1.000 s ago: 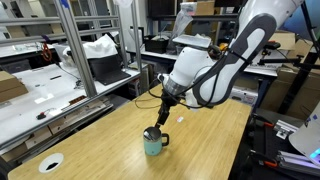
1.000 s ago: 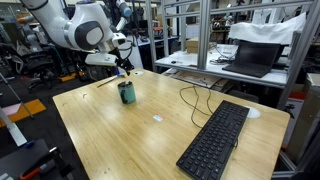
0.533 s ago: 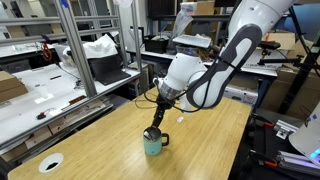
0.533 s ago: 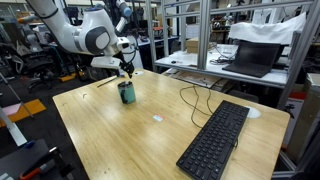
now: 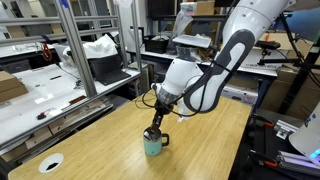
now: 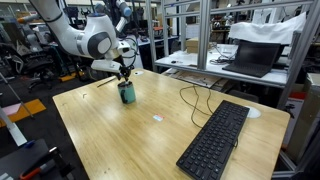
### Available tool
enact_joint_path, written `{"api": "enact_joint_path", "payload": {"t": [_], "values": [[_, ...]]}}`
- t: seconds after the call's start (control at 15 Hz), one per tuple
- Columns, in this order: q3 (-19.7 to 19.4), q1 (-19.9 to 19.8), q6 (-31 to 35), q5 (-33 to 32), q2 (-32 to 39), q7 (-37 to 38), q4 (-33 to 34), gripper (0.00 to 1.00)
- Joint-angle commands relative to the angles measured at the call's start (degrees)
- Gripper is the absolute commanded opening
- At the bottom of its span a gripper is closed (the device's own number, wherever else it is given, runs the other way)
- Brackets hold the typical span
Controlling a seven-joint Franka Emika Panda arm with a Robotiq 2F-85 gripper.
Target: Remove the marker out of the cup and put it on the table
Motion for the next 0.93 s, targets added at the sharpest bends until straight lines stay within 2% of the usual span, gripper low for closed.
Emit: {"api": "enact_joint_path", "payload": {"t": [0.0, 0.27, 0.47, 0.73, 0.87], "values": [[4.2, -4.0, 0.0, -1.2, 2.6, -1.9, 2.1, 0.47], [6.0, -6.0, -0.5, -1.8, 5.4, -3.7, 3.7, 0.53], [6.0, -6.8, -0.7, -2.6, 7.1, -4.7, 4.9, 0.45], [6.3, -7.7, -1.0, -4.0, 8.8, -5.4, 6.8, 0.4], [6.8, -7.8, -1.1, -4.3, 9.4, -5.7, 7.6, 0.44]]}}
